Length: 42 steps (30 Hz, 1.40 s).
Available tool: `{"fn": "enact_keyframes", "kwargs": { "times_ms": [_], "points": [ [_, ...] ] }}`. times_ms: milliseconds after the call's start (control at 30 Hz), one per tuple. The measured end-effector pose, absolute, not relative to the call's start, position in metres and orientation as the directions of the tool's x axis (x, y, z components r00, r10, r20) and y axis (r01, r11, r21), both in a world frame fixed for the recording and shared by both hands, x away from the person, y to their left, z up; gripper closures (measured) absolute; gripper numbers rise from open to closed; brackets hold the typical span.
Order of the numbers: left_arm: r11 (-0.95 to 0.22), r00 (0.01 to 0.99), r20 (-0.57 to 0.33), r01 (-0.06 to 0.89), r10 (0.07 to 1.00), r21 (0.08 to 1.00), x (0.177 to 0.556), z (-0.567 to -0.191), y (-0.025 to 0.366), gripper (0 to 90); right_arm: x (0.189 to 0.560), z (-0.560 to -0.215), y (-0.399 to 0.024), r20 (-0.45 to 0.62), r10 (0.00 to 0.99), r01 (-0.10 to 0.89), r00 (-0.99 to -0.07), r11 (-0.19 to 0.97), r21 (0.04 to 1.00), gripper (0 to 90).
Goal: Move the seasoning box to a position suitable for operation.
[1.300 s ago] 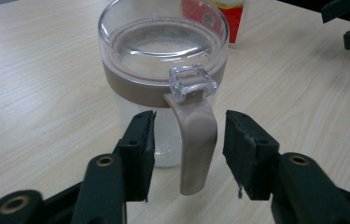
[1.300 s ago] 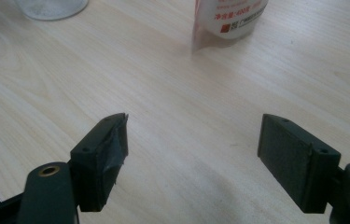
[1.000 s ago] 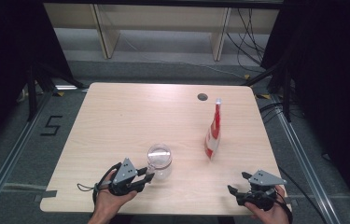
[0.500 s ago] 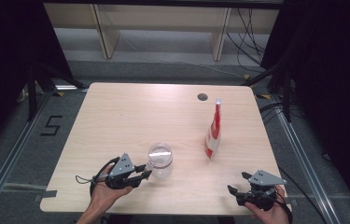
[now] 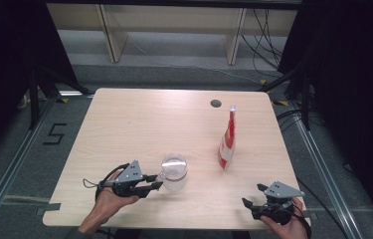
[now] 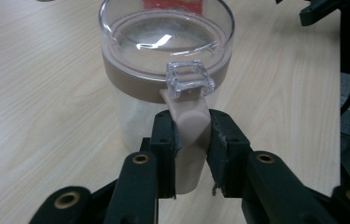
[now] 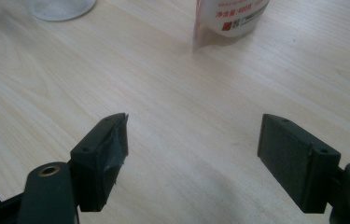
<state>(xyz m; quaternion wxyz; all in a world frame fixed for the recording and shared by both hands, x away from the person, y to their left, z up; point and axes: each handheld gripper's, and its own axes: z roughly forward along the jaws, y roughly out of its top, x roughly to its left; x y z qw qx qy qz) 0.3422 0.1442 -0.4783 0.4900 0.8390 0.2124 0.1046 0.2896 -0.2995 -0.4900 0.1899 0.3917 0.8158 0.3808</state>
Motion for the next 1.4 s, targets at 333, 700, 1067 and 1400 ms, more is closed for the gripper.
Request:
{"fn": "enact_keyframes", "kwargs": {
  "times_ms": [333, 700, 1067, 1400],
  "points": [
    [-0.437, 0.902, -0.045, 0.252, 0.43, 0.864, 0.349, -0.479, 0.143, 72.4, 0.29, -0.491, -0.299, -0.011, 0.774, 0.487, -0.633, 0.409, 0.771, 25.2],
    [-0.456, 0.881, 0.01, 0.236, 0.474, 0.858, 0.354, -0.477, 0.145, 72.5, 0.29, -0.491, -0.299, -0.025, 0.777, 0.477, -0.629, 0.411, 0.777, 25.2],
    [-0.446, 0.859, 0.011, 0.255, 0.512, 0.858, 0.356, -0.477, 0.148, 72.2, 0.291, -0.49, -0.3, -0.035, 0.776, 0.471, -0.629, 0.417, 0.777, 25.2],
    [-0.406, 0.845, -0.05, 0.306, 0.532, 0.861, 0.356, -0.477, 0.151, 65.1, 0.291, -0.491, -0.302, -0.032, 0.778, 0.475, -0.627, 0.415, 0.776, 25.2]
  ]
}}
